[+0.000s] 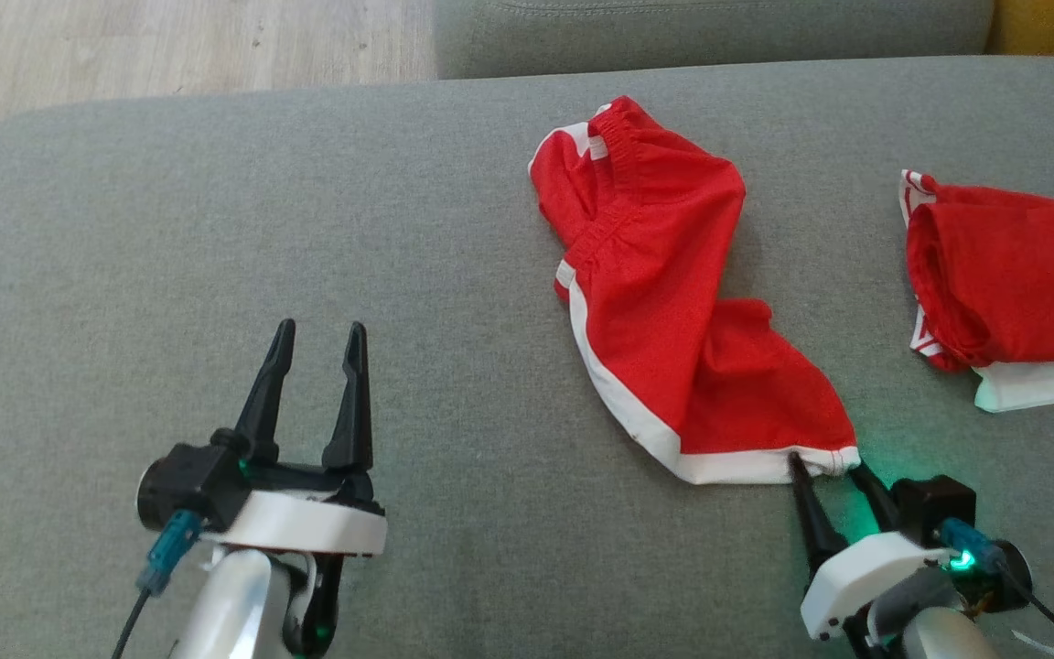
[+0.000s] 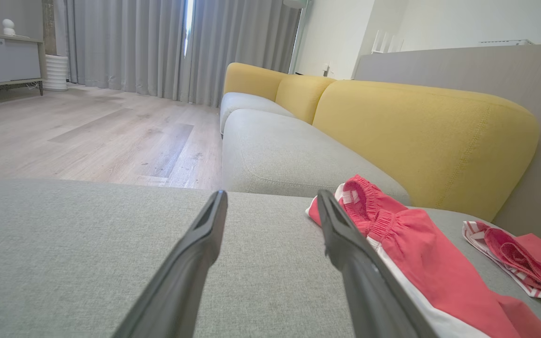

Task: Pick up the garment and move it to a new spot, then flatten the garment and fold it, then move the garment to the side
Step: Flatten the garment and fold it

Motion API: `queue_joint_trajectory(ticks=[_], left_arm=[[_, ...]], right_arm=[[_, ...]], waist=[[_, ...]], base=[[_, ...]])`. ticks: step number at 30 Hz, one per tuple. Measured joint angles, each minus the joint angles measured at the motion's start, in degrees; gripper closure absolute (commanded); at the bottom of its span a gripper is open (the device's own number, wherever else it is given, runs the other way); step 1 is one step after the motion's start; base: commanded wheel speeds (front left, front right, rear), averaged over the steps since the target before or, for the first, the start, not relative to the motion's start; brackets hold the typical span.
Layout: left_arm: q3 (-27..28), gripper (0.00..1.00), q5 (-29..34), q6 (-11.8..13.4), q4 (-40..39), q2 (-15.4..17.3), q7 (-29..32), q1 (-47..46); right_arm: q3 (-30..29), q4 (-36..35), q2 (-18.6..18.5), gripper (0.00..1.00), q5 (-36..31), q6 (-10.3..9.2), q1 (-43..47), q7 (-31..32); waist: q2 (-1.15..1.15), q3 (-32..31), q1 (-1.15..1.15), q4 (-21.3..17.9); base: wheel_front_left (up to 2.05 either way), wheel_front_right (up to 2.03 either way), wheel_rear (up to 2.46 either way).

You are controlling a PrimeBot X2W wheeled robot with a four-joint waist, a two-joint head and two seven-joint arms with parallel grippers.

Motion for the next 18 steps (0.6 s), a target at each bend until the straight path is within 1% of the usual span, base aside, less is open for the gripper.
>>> queue_joint_trajectory(ticks=[1, 8, 14, 18], left_arm=[[0.0, 0.00, 0.0, 0.0, 0.0, 0.0, 0.0, -0.2], [0.1, 0.00, 0.5, -0.4, 0.2, 0.0, 0.0, -0.2], [0.0, 0.00, 1.0, -0.4, 0.4, 0.0, 0.0, -0.2], [-1.1, 0.00, 1.6, -0.4, 0.7, 0.5, 0.0, -0.7]], right_arm=[[0.0, 0.1, 0.0, 1.00, 0.0, 0.00, -0.1, 0.0], [-1.3, 0.7, 0.0, 1.00, -0.7, 0.00, -1.1, -0.3], [-4.0, 0.6, 0.0, 1.00, -1.5, 0.00, -1.1, -0.3], [-5.8, 0.1, 0.0, 1.00, -1.4, 0.00, -1.1, -0.3]], waist=[[0.00, 0.1, 0.00, 0.1], [0.00, 0.0, 0.00, -0.3], [0.00, -0.2, 0.00, -1.9], [0.00, 0.2, 0.00, -3.0]], base=[[0.00, 0.00, 0.00], [0.00, 0.00, 0.00], [0.00, 0.00, 0.00], [0.00, 0.00, 0.00]])
